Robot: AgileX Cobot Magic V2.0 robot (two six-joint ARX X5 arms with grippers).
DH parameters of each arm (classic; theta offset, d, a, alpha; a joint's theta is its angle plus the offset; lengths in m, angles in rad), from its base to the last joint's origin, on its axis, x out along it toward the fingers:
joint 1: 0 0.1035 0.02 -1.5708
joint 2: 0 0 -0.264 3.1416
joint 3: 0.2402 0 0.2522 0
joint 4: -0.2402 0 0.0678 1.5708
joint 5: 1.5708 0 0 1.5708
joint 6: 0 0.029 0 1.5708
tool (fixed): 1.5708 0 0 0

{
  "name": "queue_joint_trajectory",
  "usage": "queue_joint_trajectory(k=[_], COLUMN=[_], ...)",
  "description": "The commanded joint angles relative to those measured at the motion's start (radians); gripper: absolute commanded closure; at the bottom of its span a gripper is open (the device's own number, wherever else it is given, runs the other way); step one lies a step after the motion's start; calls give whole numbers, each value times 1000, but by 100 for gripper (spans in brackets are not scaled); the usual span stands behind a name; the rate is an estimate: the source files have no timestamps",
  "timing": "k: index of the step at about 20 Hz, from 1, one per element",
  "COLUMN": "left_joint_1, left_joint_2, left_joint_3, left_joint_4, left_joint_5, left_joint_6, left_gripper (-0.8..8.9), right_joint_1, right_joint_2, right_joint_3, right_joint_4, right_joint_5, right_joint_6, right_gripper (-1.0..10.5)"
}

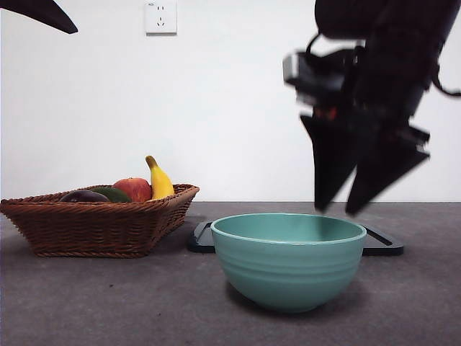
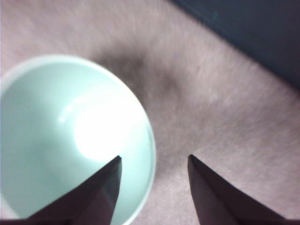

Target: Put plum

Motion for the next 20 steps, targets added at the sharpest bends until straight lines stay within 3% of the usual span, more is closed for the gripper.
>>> queue_joint_trajectory(k=[1,4,8,20], left_joint_1=[-4,-4,-4,-4], left_joint_2=[5,5,5,5], left_joint_3=[18,18,18,18], left_joint_4=[4,4,4,3], left_joint_5=[5,5,5,5], left_joint_6=[8,8,8,8], left_gripper=[377,377,377,377], right_joint_1=[9,7,7,10], right_joint_2=[-51,-137,-264,-478], right_joint_3=[64,135,186,182], right_joint_4=[-12,-69,-109,-399], right_joint_5=[32,77,58,-259], right_joint_6=[11,8,6,-112], right_gripper=[711,711,712,712])
